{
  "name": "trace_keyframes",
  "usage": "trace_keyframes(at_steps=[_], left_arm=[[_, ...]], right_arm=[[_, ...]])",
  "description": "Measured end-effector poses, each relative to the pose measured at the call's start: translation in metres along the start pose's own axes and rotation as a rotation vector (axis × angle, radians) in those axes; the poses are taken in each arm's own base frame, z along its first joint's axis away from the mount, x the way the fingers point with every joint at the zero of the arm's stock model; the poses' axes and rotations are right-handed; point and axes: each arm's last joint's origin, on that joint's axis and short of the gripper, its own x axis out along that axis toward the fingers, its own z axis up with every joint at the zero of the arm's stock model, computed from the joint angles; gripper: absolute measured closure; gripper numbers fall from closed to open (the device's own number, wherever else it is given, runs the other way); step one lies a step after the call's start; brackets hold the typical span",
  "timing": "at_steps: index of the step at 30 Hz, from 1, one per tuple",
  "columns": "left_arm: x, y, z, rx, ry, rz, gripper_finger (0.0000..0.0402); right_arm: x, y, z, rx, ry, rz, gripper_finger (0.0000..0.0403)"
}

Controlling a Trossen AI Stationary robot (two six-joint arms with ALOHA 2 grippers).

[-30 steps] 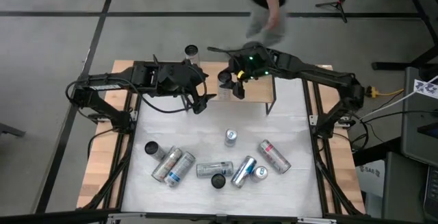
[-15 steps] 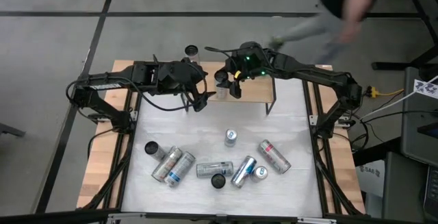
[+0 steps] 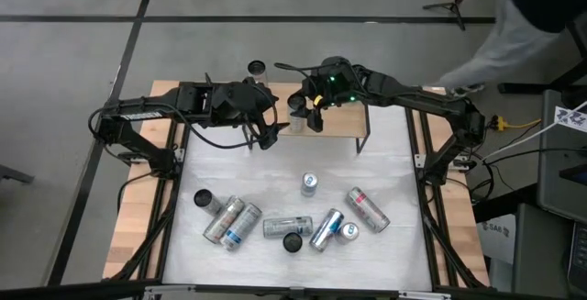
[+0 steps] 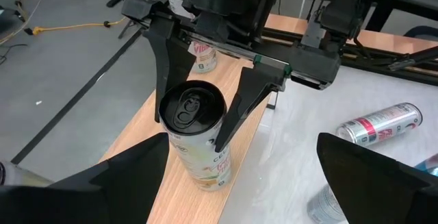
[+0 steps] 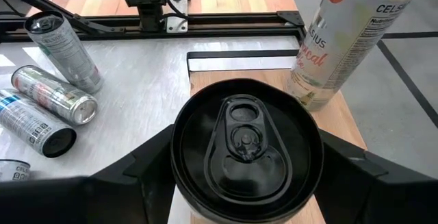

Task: Sort soda cans
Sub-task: Put the right white yellow soda can on the shelf and align with other white yellow soda cans

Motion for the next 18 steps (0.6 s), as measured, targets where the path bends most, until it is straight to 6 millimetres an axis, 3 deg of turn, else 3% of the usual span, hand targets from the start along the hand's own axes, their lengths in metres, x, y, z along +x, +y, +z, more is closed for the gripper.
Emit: trace_keyframes(at_steps=[9,18], left_arm=[[0.0000,0.0000,0.0000,0.000,0.000,0.000,0.0036],[0.0000,0.0000,0.0000,0.000,0.000,0.000,0.0036]], right_arm=[[-0.0001,-0.0001,-0.0001,-0.004,0.001,-0.004,0.0136],[0.0009,-0.0010,-0.0022,-0.006,0.018,-0.030,0.0048]])
